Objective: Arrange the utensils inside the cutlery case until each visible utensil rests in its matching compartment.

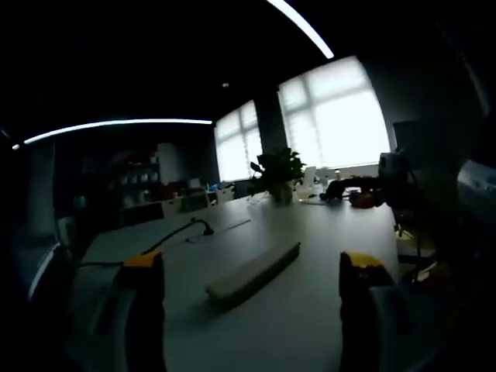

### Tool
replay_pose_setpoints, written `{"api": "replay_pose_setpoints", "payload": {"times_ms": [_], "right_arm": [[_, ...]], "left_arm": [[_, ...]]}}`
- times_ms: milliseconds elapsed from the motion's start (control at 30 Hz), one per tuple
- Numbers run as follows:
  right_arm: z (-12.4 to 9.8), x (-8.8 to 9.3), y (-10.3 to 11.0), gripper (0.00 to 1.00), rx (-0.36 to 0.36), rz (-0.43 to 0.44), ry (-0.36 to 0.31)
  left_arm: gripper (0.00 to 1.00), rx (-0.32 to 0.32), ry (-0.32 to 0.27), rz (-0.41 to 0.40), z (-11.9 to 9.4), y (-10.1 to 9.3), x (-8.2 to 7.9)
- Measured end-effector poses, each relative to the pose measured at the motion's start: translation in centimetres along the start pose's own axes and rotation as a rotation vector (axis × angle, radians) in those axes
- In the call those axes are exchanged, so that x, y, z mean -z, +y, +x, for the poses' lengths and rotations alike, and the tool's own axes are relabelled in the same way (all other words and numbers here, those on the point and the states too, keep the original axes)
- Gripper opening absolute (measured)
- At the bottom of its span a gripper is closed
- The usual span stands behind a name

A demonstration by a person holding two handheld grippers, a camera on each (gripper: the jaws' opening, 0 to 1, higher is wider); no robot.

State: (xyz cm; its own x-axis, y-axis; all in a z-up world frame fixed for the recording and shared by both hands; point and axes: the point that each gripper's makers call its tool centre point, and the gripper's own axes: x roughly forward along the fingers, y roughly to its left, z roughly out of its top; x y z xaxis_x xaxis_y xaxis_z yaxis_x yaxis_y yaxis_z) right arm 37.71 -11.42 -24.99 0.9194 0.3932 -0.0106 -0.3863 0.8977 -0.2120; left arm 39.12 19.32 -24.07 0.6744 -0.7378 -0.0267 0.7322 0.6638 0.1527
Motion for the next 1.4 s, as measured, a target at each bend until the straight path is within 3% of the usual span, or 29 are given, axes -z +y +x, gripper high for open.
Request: {"api": "replay_pose_setpoints", "payload": {"times_ms": [233, 633, 1000, 1100, 1400], "right_arm": [[-0.3, -0.3, -0.4, 0.99, 0.032, -0.008, -0.005], [-0.6, -0.3, -1.2, 0.99, 0.075, -0.01, -0.008], [-0.8, -0.1, -1.8, 0.99, 0.085, 0.029, -0.024], [-0.5, 0.3, -1.7, 0.99, 0.077, 0.011, 0.006], [-1.1, -0.4, -2.5, 0.99, 0.112, 0.024, -0.014]], "left_arm": [[1.0, -0.016, -0.041, -0.034, -0.5, 0.4, -1.0], [1.0, 0.0, -0.007, -0.067, -0.5, 0.2, -0.5], [1.0, -0.03, -0.019, -0.077, -0.9, 1.1, -0.7], [1.0, -0.034, -0.018, -0.069, -1.0, 1.5, -0.8], [1.0, -0.05, -0.043, -0.064, -1.4, 1.5, -1.6]]}}
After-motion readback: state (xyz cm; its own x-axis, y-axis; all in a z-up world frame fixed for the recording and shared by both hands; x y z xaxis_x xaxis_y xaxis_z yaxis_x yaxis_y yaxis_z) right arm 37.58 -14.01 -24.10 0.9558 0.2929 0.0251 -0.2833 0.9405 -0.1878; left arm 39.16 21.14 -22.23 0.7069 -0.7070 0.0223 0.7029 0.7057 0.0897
